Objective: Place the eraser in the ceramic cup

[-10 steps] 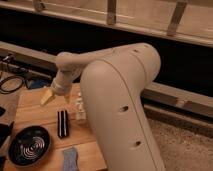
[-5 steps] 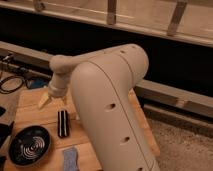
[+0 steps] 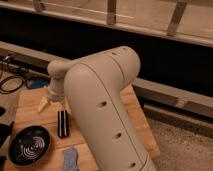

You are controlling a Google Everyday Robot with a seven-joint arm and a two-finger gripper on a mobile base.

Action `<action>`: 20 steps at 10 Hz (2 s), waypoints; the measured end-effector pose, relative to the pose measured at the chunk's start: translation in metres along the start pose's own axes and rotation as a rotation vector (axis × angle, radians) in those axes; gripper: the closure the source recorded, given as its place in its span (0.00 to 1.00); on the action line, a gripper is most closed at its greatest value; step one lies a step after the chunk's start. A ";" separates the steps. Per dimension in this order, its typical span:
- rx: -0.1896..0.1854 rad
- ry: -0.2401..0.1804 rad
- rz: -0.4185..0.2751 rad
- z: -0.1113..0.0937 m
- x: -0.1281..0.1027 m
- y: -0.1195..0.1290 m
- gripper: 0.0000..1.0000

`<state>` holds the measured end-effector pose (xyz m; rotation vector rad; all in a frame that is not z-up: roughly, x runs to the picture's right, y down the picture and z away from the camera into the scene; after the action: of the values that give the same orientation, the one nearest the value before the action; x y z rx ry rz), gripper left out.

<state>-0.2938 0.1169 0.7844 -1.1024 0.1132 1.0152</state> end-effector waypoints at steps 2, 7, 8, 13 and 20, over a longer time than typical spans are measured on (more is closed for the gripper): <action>0.000 -0.011 -0.013 -0.003 -0.003 -0.002 0.20; -0.005 -0.030 0.045 -0.010 0.014 -0.032 0.20; -0.045 -0.042 0.063 -0.009 0.018 -0.039 0.20; -0.116 -0.041 0.128 0.015 0.026 -0.061 0.20; 0.108 0.071 0.066 0.046 0.006 -0.032 0.20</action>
<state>-0.2852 0.1543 0.8256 -1.0420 0.2606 1.0173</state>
